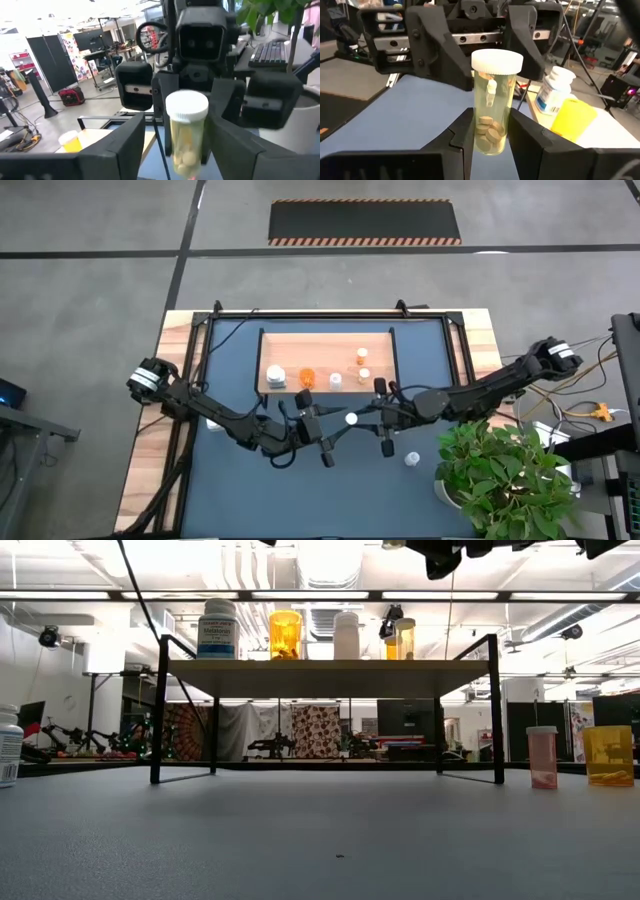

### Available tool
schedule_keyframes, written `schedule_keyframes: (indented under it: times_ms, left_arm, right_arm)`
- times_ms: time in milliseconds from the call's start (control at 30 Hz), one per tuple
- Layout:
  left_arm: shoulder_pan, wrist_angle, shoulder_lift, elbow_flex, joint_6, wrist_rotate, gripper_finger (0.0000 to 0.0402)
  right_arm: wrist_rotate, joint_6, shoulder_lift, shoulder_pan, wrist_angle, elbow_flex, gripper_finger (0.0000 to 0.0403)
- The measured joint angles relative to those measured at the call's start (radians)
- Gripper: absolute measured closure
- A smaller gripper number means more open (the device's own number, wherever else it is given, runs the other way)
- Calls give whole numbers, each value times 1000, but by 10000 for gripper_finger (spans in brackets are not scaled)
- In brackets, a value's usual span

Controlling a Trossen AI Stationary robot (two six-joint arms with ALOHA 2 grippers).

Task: Pick and place medicine bottles onto shelf by color
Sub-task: Put the yellow bottle on the shelf aligned

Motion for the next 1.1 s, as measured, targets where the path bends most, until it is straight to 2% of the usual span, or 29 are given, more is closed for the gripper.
schedule_keyframes:
  times_ms: [333, 467, 600, 1100]
  left_arm:
    - [-15, -149, -14, -11, 38, 3, 203]
    - [-16, -175, -14, -20, -5, 19, 203]
    - [-13, -176, -14, -29, -59, 73, 203]
    - [-11, -60, 63, -51, -113, 106, 203]
  right_arm:
    - [3, 89, -74, 0, -176, 0, 310]
    - [3, 121, -80, 5, -183, -8, 310]
    - [3, 161, -60, 15, -172, -18, 310]
    - [15, 127, 111, 51, 72, -21, 310]
